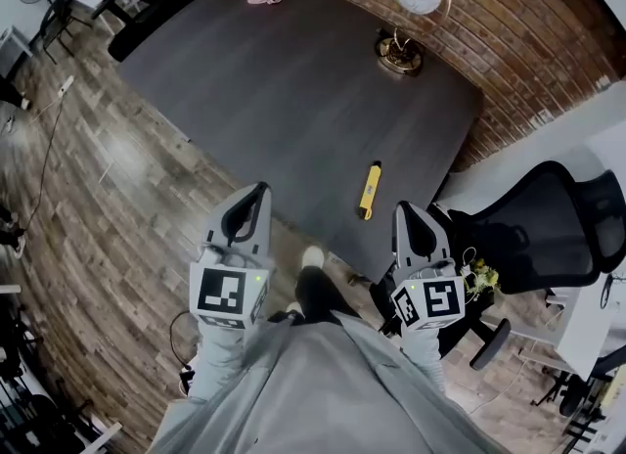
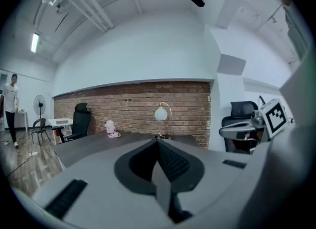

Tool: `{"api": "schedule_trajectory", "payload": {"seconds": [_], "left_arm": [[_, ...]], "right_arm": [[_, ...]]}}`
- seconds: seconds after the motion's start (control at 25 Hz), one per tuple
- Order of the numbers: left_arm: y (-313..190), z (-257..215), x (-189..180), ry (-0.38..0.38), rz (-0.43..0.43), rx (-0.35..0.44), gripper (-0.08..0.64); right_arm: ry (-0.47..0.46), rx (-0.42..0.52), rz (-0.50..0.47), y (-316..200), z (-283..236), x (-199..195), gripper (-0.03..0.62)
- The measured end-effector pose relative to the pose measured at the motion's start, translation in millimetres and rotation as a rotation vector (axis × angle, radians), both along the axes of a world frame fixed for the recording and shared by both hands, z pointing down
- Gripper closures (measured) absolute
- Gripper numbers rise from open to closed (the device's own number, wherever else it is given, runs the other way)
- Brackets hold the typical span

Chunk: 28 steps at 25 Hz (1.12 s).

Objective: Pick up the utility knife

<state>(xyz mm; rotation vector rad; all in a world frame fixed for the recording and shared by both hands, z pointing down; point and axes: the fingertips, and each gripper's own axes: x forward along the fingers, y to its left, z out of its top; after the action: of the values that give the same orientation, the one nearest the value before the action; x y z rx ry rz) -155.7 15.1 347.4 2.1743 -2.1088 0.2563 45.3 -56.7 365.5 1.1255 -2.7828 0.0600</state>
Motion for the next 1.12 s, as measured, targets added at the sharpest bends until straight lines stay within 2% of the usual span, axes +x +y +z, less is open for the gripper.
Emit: {"api": "schedule_trajectory", "payload": {"seconds": [0.24,0.48,1.12], "left_arm": [[-70.7,-11.5,5.0,-0.018,0.055,0.000,0.541],[-120.8,-16.0,16.3,-0.035,0.103,0.008,0.541],[-192.7,-16.0,51.3,-0.029,0.331,-0.012,0.541]], "right_arm": [[-0.024,-0.003,0.042,-60.6,-6.9,5.2,0.575],[-0.032,-0.006,0.062,-98.5,-7.6,11.7,0.575],[-0.023,-0.037,0.204,-124.1,-6.6,27.8,0.575]]}}
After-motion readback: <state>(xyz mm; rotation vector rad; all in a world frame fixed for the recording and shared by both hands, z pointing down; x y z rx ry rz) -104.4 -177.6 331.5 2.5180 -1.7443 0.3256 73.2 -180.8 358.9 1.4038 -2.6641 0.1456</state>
